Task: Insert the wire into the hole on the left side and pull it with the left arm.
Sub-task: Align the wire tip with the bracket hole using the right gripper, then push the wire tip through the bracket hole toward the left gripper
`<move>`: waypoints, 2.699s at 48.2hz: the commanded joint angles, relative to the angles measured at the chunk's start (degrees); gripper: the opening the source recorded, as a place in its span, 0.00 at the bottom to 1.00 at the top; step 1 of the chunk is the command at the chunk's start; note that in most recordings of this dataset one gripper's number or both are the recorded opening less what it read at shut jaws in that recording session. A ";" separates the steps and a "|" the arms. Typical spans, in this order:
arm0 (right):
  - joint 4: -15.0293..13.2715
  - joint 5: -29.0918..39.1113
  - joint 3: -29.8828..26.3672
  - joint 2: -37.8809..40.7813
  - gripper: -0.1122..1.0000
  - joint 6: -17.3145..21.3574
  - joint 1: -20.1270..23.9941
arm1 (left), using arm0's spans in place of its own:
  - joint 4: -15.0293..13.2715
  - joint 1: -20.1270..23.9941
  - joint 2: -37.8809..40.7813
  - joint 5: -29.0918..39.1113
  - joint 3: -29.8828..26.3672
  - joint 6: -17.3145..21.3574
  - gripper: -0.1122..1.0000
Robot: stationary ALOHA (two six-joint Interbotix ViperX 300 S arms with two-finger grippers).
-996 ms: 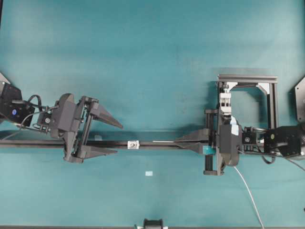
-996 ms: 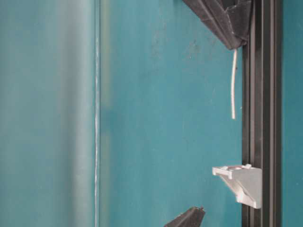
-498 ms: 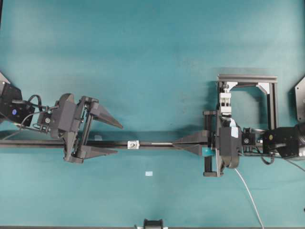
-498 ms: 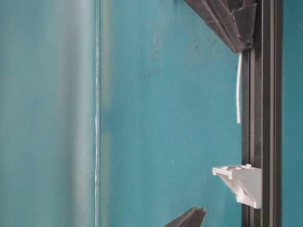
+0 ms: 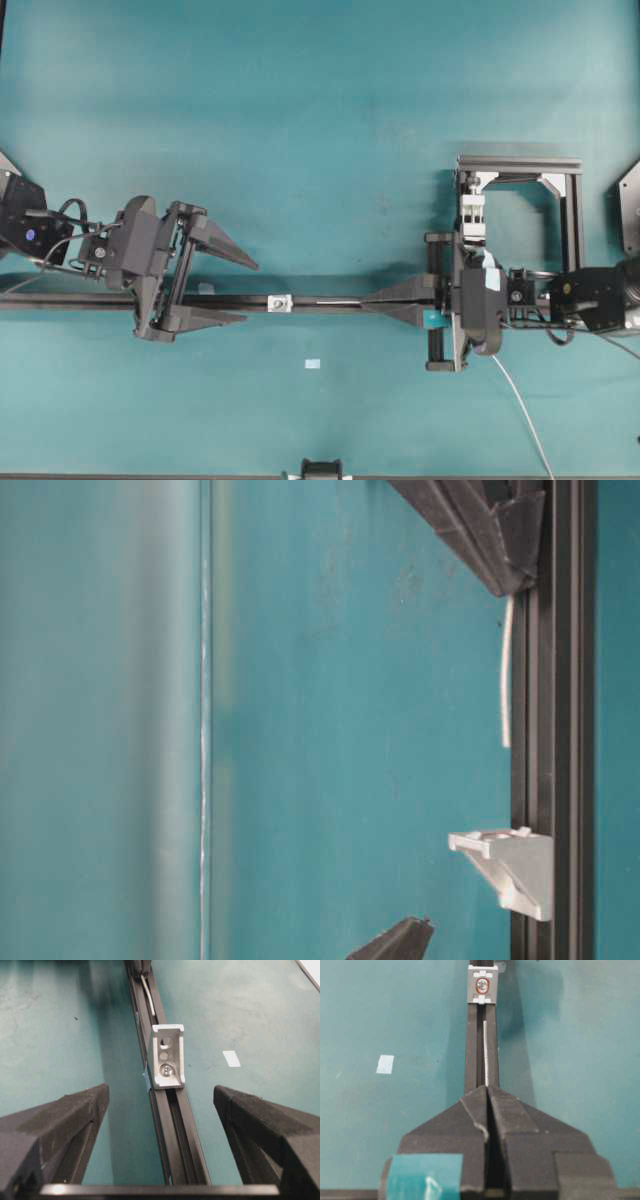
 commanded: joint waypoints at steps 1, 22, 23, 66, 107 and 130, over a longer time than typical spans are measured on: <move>-0.70 -0.88 -1.14 -0.18 0.11 -0.09 -0.35 | 0.09 -0.18 -0.62 -0.53 -0.53 0.09 0.69; -1.23 -0.88 -2.72 1.05 0.11 0.00 -1.23 | 0.09 -0.18 -0.62 -0.26 -0.62 0.09 0.69; -1.32 -0.88 -2.72 1.05 0.11 0.00 -1.32 | 0.09 -0.18 -0.62 -0.26 -0.62 0.09 0.69; -1.23 -0.44 -4.75 2.55 0.11 0.09 -2.55 | 0.09 -0.09 -0.62 -0.09 -0.88 0.09 0.69; -1.32 1.76 -7.73 3.16 0.11 -1.67 -3.43 | 0.09 0.09 -0.70 -0.09 -0.88 0.09 0.68; -1.32 3.96 -10.20 4.39 0.11 -2.37 -4.39 | 0.18 0.09 -0.70 -0.09 -1.32 0.09 0.68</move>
